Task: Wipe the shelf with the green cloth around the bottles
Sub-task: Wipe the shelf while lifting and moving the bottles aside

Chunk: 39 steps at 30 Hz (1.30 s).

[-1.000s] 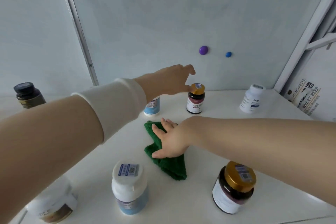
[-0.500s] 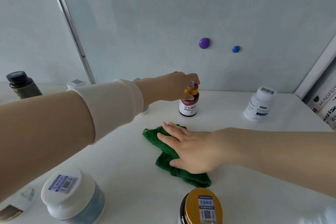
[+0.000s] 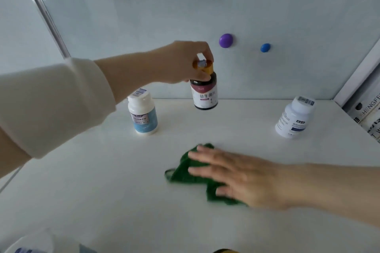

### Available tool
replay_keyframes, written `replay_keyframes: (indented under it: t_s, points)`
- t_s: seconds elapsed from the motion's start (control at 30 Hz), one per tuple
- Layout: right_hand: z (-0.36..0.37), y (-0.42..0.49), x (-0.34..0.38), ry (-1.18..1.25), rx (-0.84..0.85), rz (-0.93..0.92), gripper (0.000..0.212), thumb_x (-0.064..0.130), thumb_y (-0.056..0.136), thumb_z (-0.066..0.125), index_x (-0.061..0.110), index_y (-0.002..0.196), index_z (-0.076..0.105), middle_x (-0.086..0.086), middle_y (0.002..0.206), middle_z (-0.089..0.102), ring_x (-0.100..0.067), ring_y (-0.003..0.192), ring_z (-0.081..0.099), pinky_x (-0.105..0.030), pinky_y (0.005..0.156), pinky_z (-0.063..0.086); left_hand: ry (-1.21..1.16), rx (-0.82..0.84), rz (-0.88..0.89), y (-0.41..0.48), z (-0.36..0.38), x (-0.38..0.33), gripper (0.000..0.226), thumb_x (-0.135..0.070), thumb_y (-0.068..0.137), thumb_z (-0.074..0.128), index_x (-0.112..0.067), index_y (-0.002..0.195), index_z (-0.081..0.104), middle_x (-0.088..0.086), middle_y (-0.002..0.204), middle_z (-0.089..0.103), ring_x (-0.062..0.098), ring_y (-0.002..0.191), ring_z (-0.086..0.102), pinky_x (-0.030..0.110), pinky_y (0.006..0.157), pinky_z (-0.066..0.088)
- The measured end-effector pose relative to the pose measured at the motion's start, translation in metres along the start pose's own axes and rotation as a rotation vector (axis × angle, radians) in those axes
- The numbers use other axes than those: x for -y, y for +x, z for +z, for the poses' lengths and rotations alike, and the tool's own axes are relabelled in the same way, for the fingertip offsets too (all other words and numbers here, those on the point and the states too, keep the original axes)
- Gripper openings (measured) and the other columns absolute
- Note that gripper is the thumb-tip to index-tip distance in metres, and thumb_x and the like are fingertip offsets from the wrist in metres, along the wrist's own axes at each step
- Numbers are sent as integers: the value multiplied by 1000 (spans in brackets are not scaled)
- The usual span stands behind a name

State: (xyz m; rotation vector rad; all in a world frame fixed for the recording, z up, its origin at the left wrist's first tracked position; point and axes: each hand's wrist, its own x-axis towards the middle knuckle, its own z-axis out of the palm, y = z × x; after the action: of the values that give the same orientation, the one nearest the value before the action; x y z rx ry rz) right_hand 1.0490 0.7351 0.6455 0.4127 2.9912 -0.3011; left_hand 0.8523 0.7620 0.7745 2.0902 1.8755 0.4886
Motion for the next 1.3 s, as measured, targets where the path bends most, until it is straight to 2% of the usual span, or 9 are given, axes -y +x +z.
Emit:
replay_keyframes:
  t_s: [0.07, 0.13, 0.33, 0.5, 0.7, 0.8, 0.9, 1.03, 1.3]
  points:
    - [-5, 16, -34, -61, -149, 116, 53, 36, 99, 16, 11, 143, 31, -14, 153, 25, -24, 143, 19, -19, 111, -8, -3, -35, -2, 0, -10, 0, 35, -30, 83, 62, -27, 117, 53, 0, 112, 62, 21, 84, 66, 30, 76, 50]
    - [-16, 34, -67, 50, -132, 362, 49, 24, 100, 25, 15, 148, 15, -4, 158, 2, -18, 147, -1, -16, 110, -8, -15, -72, -2, -2, -16, 0, 34, -31, 84, 62, -28, 117, 53, -3, 111, 60, 17, 83, 67, 24, 71, 48]
    - [-23, 77, -85, 168, -129, 664, 55, 30, 100, 29, 19, 149, 8, -2, 158, -5, -20, 146, -10, -30, 117, -2, 5, -92, 4, -9, -12, 2, 35, -34, 84, 61, -31, 117, 51, -8, 110, 58, 8, 77, 65, 20, 69, 45]
    - [8, 14, -24, 2, -169, 155, 53, 35, 97, 29, 11, 144, 26, -20, 152, 19, -39, 143, 13, -48, 115, 17, 64, -46, -6, -12, 0, 8, 34, -33, 83, 61, -31, 116, 51, -3, 110, 62, 13, 80, 64, 23, 72, 46]
    - [12, -52, -8, -19, -57, -176, 49, 38, 97, 25, 20, 142, 30, 1, 153, 14, -13, 144, 4, -14, 115, -5, 93, 68, -10, -18, 24, 14, 36, -35, 82, 63, -32, 116, 51, -1, 110, 61, 19, 88, 59, 24, 72, 45]
    - [3, -16, -43, 47, -137, 136, 59, 50, 92, 17, 25, 144, 23, 0, 156, 12, -12, 143, 3, -7, 111, -6, 116, 95, -14, -21, 32, 18, 37, -35, 82, 63, -31, 116, 50, -1, 111, 61, 20, 93, 57, 35, 80, 46]
    - [-7, 20, -81, 109, -165, 554, 59, 43, 95, 22, 21, 148, 9, 2, 157, 1, -15, 145, -2, -21, 114, -2, 139, 119, -34, -24, 37, 19, 37, -35, 82, 62, -32, 117, 50, -4, 111, 60, 20, 97, 56, 35, 84, 46]
    - [-14, 39, -86, 192, -101, 708, 57, 32, 99, 28, 19, 149, 2, 2, 157, -7, -17, 145, -10, -30, 117, -1, 155, 113, -23, -25, 43, 16, 38, -36, 82, 62, -31, 118, 49, -2, 113, 59, 21, 98, 54, 33, 81, 44]
    - [17, -72, -6, -155, -68, 40, 57, 46, 96, 11, 14, 141, 26, -5, 149, 17, -22, 141, 11, -24, 117, 6, 131, 92, -12, -17, 49, 16, 38, -35, 82, 62, -27, 116, 47, 5, 115, 59, 26, 97, 56, 38, 81, 48]
